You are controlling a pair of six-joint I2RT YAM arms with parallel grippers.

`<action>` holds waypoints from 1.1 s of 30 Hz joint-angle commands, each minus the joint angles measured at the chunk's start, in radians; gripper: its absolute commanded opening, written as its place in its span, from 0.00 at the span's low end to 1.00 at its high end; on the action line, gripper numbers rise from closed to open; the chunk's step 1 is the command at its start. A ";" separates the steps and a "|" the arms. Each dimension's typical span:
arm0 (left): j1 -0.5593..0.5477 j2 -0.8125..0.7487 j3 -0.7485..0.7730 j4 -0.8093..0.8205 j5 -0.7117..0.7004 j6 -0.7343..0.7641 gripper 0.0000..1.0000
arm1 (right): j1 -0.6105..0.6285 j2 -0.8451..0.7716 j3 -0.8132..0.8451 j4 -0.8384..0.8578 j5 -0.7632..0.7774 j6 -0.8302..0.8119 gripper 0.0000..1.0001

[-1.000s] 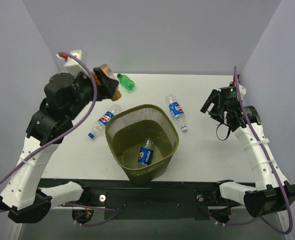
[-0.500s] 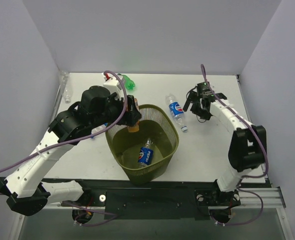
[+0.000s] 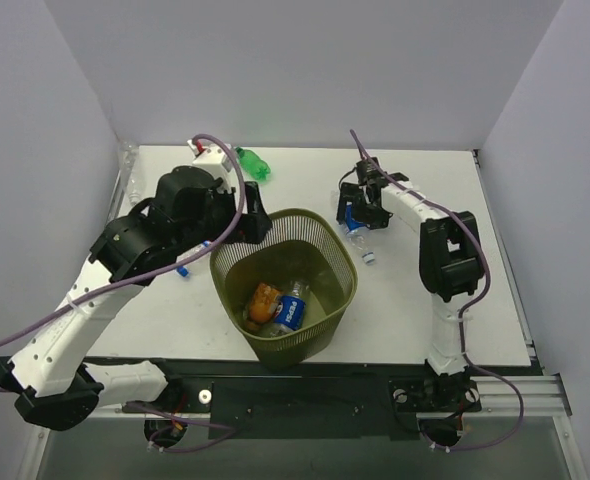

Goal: Put the plastic bottles in the bin

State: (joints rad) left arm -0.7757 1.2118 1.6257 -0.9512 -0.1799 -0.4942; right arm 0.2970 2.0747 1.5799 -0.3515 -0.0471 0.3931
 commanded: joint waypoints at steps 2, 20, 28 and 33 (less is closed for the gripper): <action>0.204 -0.089 0.019 0.017 0.047 -0.052 0.97 | -0.001 0.035 0.025 -0.060 -0.014 -0.013 0.82; 0.950 -0.034 -0.187 0.040 0.419 -0.066 0.97 | -0.067 -0.530 -0.204 -0.099 0.110 0.182 0.16; 0.989 -0.018 -0.289 0.045 0.313 0.008 0.97 | 0.071 -0.948 -0.130 -0.083 0.294 0.144 0.21; 0.923 -0.012 -0.339 0.041 0.100 0.013 0.97 | 0.238 -0.969 -0.026 -0.072 0.294 0.118 0.23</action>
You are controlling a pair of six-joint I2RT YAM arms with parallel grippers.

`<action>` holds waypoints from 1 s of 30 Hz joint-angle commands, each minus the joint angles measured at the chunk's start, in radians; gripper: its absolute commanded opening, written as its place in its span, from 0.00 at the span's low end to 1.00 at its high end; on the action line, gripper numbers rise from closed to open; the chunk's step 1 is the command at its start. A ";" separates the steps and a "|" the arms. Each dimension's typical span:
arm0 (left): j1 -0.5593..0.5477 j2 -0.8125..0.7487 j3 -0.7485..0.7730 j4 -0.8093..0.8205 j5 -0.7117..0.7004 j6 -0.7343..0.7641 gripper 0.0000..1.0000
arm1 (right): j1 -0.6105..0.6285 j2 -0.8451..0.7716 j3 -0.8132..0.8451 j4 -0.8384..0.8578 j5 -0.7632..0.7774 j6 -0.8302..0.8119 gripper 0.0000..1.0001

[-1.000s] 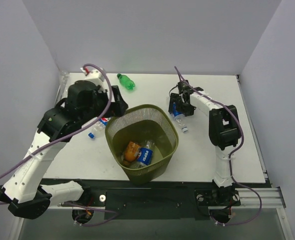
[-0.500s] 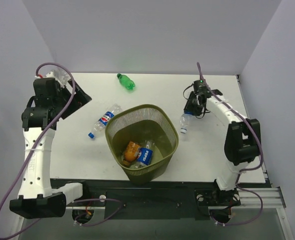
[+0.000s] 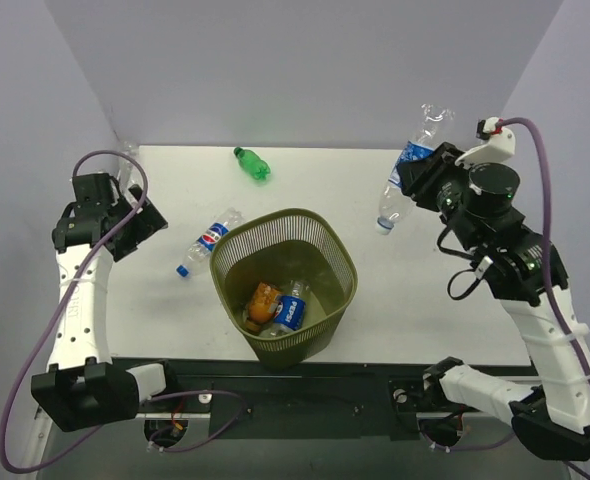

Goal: Put the plastic bottles in the bin

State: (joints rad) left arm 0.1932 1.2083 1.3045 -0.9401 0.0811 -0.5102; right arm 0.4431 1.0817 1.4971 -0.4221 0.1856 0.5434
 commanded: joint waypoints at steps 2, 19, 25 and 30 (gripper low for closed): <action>-0.063 0.003 -0.046 0.055 -0.172 0.030 0.97 | 0.166 0.033 0.098 0.003 0.067 -0.051 0.23; -0.270 0.330 -0.077 0.355 -0.092 0.177 0.94 | 0.651 0.225 0.158 -0.075 0.211 -0.198 0.78; -0.343 0.414 -0.064 0.420 -0.153 0.255 0.94 | 0.643 0.115 0.123 -0.075 0.429 -0.223 0.79; -0.481 0.482 -0.070 0.484 -0.415 0.378 0.95 | 0.618 0.012 0.060 -0.073 0.515 -0.215 0.80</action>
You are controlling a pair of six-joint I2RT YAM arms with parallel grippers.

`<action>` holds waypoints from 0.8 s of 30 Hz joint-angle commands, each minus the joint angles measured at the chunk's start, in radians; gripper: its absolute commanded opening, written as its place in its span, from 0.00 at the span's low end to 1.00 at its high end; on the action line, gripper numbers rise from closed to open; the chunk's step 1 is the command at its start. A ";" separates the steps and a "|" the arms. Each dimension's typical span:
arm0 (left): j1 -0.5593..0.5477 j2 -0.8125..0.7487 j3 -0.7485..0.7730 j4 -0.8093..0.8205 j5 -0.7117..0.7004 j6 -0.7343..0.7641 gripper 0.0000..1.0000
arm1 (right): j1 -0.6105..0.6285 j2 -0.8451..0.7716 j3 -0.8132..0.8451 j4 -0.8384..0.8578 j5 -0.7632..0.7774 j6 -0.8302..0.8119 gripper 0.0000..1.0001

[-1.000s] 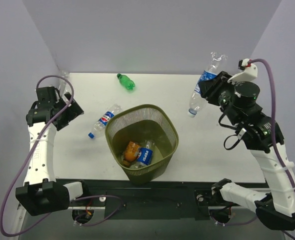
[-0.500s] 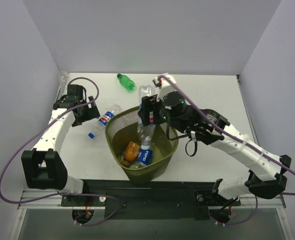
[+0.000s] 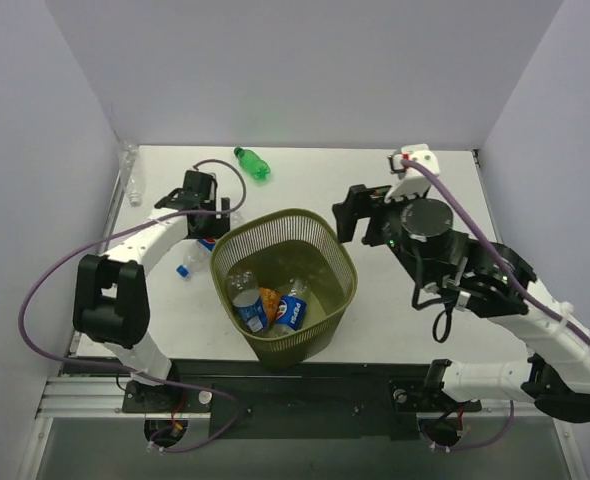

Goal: Put the plastic bottles in the bin

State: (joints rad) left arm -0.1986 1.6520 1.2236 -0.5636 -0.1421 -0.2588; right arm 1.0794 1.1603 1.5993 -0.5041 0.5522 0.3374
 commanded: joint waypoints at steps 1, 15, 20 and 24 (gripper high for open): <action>-0.102 0.066 0.014 0.116 -0.223 0.160 0.96 | -0.021 -0.076 -0.050 0.006 0.163 -0.005 0.80; -0.156 0.322 0.148 0.047 -0.438 0.198 0.77 | -0.041 -0.134 -0.105 -0.040 0.216 0.052 0.79; -0.148 0.244 0.186 -0.036 -0.491 0.144 0.39 | -0.061 -0.133 -0.104 -0.044 0.215 0.052 0.79; -0.102 0.157 0.278 -0.163 -0.502 0.043 0.38 | -0.085 -0.128 -0.111 -0.044 0.196 0.057 0.78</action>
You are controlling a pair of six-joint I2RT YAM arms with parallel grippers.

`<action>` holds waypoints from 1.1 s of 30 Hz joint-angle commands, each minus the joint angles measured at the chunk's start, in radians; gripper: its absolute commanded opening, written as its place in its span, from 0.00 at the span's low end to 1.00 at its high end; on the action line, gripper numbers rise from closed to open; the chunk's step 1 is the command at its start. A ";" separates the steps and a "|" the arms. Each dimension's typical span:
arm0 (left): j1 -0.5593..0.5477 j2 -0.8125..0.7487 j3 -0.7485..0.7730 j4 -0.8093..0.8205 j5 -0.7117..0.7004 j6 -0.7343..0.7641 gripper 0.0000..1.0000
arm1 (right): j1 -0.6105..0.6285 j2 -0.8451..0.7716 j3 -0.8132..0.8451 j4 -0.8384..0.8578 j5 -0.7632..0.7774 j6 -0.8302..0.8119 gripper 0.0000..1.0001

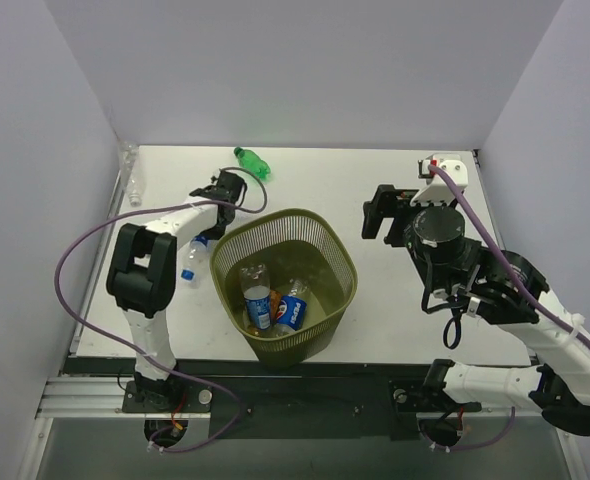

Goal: Put the plastic bottles in the bin

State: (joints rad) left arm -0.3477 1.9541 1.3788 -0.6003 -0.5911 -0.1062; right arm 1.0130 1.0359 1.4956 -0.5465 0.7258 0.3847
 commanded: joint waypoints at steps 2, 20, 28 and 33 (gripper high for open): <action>0.073 -0.214 0.186 -0.192 -0.053 -0.150 0.38 | -0.033 -0.004 -0.008 -0.003 0.017 0.013 0.78; 0.053 -0.921 0.192 0.126 1.106 -0.300 0.29 | -0.123 -0.040 -0.070 0.023 0.029 0.034 0.78; -0.036 -0.975 -0.046 0.369 1.194 -0.475 0.29 | -0.128 -0.019 -0.074 0.022 -0.008 0.054 0.77; -0.125 -0.960 -0.115 0.384 1.169 -0.472 0.61 | -0.128 -0.022 -0.080 0.014 0.001 0.057 0.77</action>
State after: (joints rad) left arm -0.4194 1.0058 1.2720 -0.3237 0.5404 -0.5556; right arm 0.8906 1.0134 1.4269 -0.5423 0.7136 0.4259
